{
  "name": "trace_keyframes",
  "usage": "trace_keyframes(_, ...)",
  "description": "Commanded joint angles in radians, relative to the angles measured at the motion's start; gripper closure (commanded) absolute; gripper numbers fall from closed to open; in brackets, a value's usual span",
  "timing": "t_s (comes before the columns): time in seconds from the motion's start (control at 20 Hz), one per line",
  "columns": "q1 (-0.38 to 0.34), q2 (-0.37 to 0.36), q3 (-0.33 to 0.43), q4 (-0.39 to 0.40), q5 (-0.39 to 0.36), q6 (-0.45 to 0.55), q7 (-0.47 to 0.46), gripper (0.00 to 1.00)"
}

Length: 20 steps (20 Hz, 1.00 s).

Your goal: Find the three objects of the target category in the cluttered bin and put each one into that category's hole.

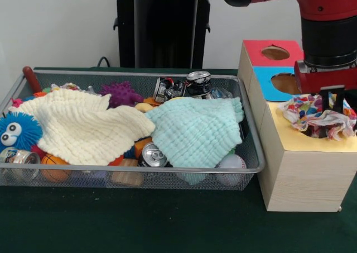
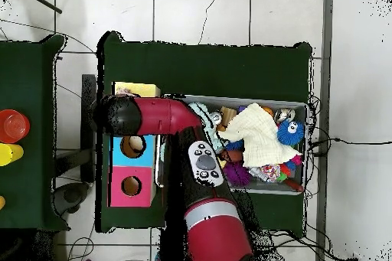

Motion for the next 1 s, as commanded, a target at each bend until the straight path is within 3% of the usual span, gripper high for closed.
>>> trace_keyframes(0.05, -0.021, 0.079, 0.055, 0.026, -0.021, 0.222, -0.009, 1.00)
trace_keyframes(0.35, -0.012, 0.097, 0.044, -0.009, -0.021, 0.289, 0.000, 1.00)
trace_keyframes(1.0, 0.067, 0.078, -0.091, -0.034, -0.063, 0.268, 0.100, 1.00)
